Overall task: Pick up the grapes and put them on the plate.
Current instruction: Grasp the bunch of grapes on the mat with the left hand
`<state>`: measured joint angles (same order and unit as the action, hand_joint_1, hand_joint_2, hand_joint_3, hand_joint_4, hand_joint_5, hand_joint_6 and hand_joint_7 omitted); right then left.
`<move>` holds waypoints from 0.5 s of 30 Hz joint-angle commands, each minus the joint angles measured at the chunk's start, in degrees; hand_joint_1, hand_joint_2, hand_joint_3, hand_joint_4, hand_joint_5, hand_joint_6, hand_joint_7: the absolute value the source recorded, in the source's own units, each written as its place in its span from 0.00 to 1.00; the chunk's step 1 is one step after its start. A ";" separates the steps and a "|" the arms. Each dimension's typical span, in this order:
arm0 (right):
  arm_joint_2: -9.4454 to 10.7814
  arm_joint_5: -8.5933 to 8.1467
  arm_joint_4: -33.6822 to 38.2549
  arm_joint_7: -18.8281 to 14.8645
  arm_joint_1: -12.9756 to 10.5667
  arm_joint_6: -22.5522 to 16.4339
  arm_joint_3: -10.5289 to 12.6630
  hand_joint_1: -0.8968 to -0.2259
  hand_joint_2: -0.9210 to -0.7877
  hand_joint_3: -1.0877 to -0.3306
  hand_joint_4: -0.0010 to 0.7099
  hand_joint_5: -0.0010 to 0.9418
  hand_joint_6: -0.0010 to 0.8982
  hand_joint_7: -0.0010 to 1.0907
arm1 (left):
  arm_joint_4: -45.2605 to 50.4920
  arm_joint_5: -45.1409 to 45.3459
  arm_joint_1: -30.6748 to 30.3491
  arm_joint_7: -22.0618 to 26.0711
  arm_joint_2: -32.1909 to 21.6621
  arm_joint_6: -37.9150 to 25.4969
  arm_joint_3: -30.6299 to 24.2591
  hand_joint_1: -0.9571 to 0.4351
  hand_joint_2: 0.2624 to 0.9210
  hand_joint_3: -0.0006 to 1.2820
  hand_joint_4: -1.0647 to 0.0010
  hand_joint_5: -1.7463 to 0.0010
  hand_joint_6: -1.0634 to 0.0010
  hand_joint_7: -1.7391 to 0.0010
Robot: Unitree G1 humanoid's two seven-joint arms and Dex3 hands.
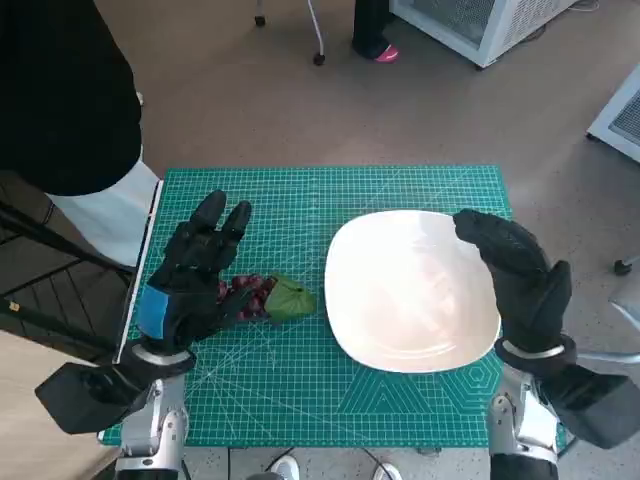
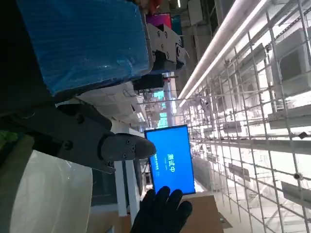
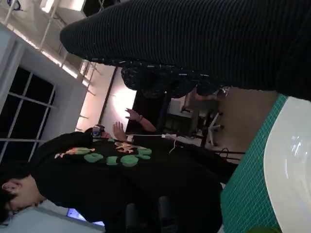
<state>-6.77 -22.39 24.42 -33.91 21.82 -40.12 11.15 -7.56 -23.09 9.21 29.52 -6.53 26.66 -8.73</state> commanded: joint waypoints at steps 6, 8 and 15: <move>-0.01 -0.04 -0.26 0.14 -1.26 0.43 -0.12 0.69 0.00 0.69 0.86 0.00 0.62 0.00 | 1.10 0.47 -0.88 0.13 -0.56 0.19 -0.08 0.40 1.00 0.24 0.76 1.00 0.77 0.88; -0.02 -0.01 -0.15 0.13 -1.16 0.43 -0.12 0.69 0.00 0.69 0.86 0.00 0.62 0.00 | 1.09 0.44 -0.85 0.17 -0.64 0.12 -0.14 0.40 1.00 0.24 0.76 1.00 0.77 0.88; -0.08 -0.02 -0.12 0.15 -1.05 0.63 -0.12 0.68 0.00 0.69 0.86 0.00 0.62 0.00 | 1.82 0.28 -1.20 0.29 -1.14 -0.18 -0.23 0.40 1.00 0.24 0.76 1.00 0.77 0.88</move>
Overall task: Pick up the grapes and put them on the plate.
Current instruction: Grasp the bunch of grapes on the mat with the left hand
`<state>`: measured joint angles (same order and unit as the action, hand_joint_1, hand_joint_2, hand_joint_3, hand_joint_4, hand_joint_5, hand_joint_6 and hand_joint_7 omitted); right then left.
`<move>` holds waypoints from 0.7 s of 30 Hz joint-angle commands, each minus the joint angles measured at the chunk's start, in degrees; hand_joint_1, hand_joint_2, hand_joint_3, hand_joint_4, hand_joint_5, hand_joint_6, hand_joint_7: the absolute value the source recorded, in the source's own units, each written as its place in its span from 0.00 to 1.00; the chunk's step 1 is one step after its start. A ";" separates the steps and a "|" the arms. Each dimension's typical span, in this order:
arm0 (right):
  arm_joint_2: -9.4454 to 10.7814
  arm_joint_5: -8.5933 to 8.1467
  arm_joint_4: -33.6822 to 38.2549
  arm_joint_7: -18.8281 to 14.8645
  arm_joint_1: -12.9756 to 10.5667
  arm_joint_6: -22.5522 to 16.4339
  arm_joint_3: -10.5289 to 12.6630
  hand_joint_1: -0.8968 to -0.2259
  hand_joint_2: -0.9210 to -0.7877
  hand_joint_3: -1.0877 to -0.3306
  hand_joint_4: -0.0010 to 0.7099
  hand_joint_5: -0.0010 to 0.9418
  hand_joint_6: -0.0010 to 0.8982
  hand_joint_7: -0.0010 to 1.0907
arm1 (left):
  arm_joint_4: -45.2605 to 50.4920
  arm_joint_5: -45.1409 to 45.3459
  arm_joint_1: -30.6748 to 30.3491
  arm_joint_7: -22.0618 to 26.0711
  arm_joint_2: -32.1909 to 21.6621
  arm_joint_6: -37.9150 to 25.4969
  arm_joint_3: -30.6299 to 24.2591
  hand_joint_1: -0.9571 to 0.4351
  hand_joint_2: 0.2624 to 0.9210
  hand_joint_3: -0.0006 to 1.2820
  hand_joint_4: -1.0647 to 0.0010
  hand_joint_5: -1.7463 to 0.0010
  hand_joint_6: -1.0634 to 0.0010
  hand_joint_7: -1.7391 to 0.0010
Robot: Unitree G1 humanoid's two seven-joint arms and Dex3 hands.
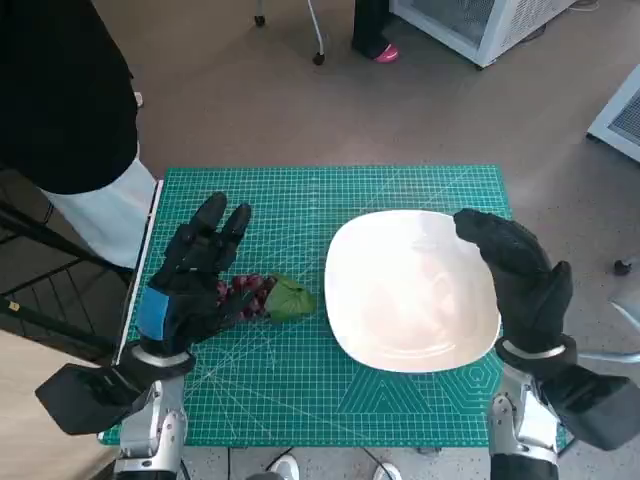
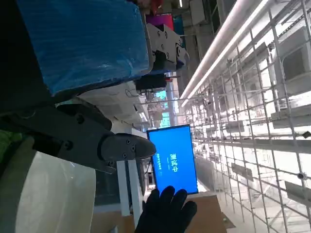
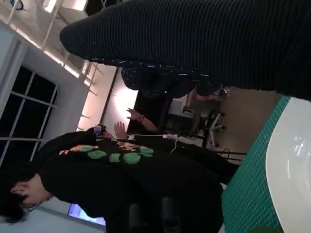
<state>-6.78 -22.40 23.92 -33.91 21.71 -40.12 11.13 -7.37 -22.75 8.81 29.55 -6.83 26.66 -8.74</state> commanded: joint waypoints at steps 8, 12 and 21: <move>-0.16 0.07 0.18 0.31 -0.76 0.94 -0.14 0.69 0.00 0.69 0.86 0.00 0.62 0.00 | 4.81 4.30 -1.52 -1.04 -5.22 -2.53 -0.56 0.36 1.00 0.19 0.81 1.00 0.80 0.90; -0.19 0.09 0.03 0.35 -0.78 1.08 -0.18 0.69 0.00 0.69 0.86 0.00 0.62 0.00 | 10.46 13.34 -2.96 -3.04 -11.52 -7.34 -0.80 0.31 1.00 0.13 0.87 1.00 0.83 0.92; -0.10 0.38 0.06 0.61 -0.69 1.03 -0.25 0.70 0.00 0.69 0.86 0.00 0.63 0.00 | 21.95 33.67 -5.49 -7.83 -19.51 -16.22 0.62 0.23 0.95 0.01 0.99 1.00 0.88 0.97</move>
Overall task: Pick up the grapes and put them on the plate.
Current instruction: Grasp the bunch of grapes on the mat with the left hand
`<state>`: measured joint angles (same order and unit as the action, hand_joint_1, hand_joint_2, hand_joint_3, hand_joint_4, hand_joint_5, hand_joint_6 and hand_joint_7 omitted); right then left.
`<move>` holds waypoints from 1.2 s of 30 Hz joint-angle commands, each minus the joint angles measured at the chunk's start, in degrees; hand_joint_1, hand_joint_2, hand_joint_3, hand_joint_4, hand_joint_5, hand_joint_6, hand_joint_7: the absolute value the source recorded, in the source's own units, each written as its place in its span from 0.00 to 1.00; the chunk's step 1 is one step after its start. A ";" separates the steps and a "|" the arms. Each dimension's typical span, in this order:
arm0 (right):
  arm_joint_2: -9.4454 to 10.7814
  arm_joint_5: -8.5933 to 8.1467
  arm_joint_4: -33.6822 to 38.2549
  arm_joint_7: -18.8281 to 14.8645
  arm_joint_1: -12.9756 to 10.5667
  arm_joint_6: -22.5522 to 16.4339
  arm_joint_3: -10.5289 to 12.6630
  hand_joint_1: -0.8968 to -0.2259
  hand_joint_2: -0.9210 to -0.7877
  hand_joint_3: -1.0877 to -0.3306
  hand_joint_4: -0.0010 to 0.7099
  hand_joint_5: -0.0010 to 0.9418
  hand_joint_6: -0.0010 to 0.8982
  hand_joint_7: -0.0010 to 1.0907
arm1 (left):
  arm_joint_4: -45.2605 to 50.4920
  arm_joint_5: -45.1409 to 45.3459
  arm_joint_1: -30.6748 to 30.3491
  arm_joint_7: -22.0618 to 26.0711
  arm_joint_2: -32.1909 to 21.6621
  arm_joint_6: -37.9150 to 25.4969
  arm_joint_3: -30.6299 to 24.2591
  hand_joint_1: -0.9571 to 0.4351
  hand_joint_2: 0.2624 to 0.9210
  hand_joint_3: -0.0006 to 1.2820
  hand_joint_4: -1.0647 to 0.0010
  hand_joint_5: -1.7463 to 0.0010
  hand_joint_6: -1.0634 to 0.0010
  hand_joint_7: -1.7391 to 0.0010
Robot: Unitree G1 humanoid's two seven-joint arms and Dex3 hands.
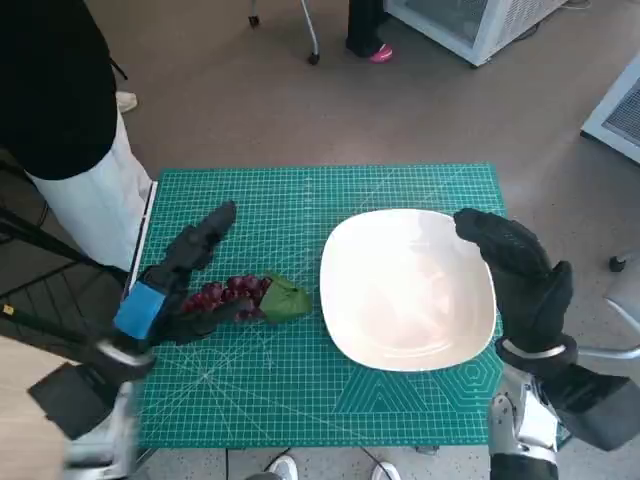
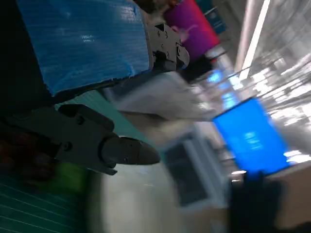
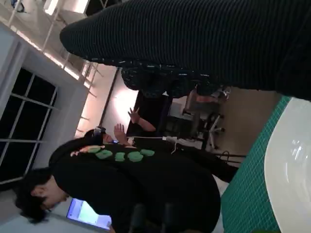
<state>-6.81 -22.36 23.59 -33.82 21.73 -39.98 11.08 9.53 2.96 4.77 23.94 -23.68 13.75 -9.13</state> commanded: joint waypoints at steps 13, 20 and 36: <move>-0.01 0.53 0.22 0.74 -0.90 0.40 -0.19 0.70 0.00 0.69 0.86 0.00 0.63 0.00 | 13.91 23.86 -1.87 -2.11 -2.49 -22.37 8.42 0.29 0.74 0.00 1.00 1.00 0.88 0.98; -0.04 0.43 0.19 0.60 -1.06 0.33 -0.15 0.70 0.00 0.69 0.86 0.00 0.63 0.00 | 12.19 27.68 -0.42 -2.98 -2.52 -25.99 12.15 0.33 0.70 0.00 1.00 1.00 0.85 0.98; -0.20 0.53 0.02 0.73 -1.32 0.59 -0.11 0.70 0.00 0.69 0.86 0.00 0.62 0.00 | 5.66 34.68 5.26 -2.49 -1.92 -33.40 19.59 0.33 0.69 0.00 0.99 1.00 0.82 0.99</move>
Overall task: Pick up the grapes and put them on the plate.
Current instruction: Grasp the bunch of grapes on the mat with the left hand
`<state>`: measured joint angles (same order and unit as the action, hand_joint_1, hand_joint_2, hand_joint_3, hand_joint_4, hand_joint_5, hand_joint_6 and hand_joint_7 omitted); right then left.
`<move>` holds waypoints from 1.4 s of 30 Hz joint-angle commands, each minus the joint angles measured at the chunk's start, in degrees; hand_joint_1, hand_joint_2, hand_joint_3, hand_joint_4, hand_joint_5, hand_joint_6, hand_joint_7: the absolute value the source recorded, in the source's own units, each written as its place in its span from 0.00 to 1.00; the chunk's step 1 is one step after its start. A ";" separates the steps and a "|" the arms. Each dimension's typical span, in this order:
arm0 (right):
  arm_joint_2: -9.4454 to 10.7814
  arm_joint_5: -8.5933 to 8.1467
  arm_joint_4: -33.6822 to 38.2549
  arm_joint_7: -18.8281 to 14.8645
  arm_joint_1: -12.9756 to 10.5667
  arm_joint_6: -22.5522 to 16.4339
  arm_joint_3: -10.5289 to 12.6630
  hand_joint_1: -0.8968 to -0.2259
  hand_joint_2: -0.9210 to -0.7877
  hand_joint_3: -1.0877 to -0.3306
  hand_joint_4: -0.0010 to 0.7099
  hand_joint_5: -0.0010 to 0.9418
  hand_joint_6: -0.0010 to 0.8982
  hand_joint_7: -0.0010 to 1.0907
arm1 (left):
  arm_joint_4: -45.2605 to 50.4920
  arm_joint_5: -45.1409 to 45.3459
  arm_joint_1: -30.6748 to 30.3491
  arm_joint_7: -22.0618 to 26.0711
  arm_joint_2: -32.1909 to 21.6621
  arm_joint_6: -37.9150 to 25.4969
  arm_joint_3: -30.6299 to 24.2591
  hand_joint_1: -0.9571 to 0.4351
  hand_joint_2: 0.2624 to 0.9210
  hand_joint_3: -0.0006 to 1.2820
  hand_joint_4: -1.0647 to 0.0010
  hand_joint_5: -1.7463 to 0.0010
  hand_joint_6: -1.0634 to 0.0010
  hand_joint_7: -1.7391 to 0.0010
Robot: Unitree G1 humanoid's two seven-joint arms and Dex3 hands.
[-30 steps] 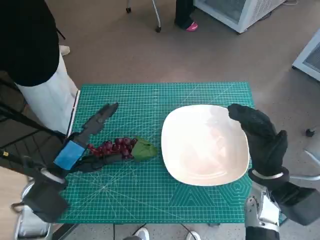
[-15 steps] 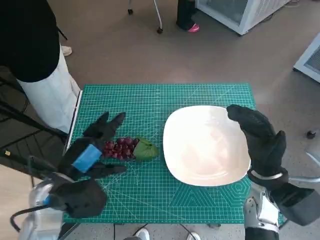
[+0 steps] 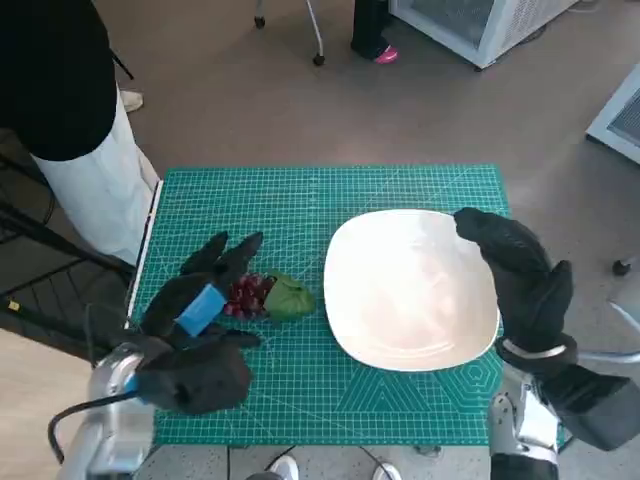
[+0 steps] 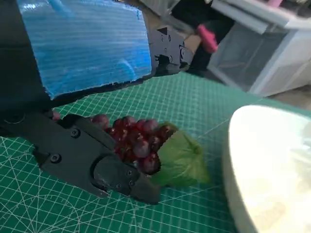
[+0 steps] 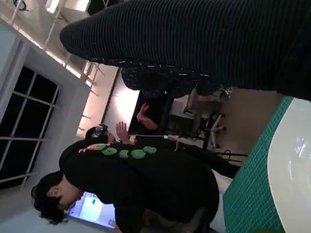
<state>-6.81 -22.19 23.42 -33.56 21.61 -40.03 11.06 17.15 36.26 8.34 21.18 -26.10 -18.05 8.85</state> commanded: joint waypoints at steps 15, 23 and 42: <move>-0.29 0.41 0.10 0.68 -1.24 1.21 -0.16 0.70 0.00 0.69 0.86 0.00 0.62 0.00 | -17.67 3.36 12.00 0.01 2.58 -7.54 7.17 0.35 0.69 0.00 1.00 1.00 0.83 1.00; -0.35 0.55 0.06 0.87 -1.25 1.37 -0.24 0.70 0.00 0.69 0.86 0.00 0.62 0.00 | -32.63 2.89 19.00 -0.98 3.94 -7.41 10.55 0.37 0.70 0.00 1.00 1.00 0.84 1.00; -0.23 0.47 -0.56 1.04 -1.62 1.58 -0.25 0.70 0.00 0.70 0.86 0.00 0.63 0.00 | -65.94 0.26 31.65 -2.97 8.60 -0.88 15.18 0.36 0.72 0.00 1.00 1.00 0.86 1.00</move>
<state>-6.93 -22.08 22.86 -32.98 21.34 -39.20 11.00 -43.18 37.12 42.16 17.71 -19.12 -18.81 22.45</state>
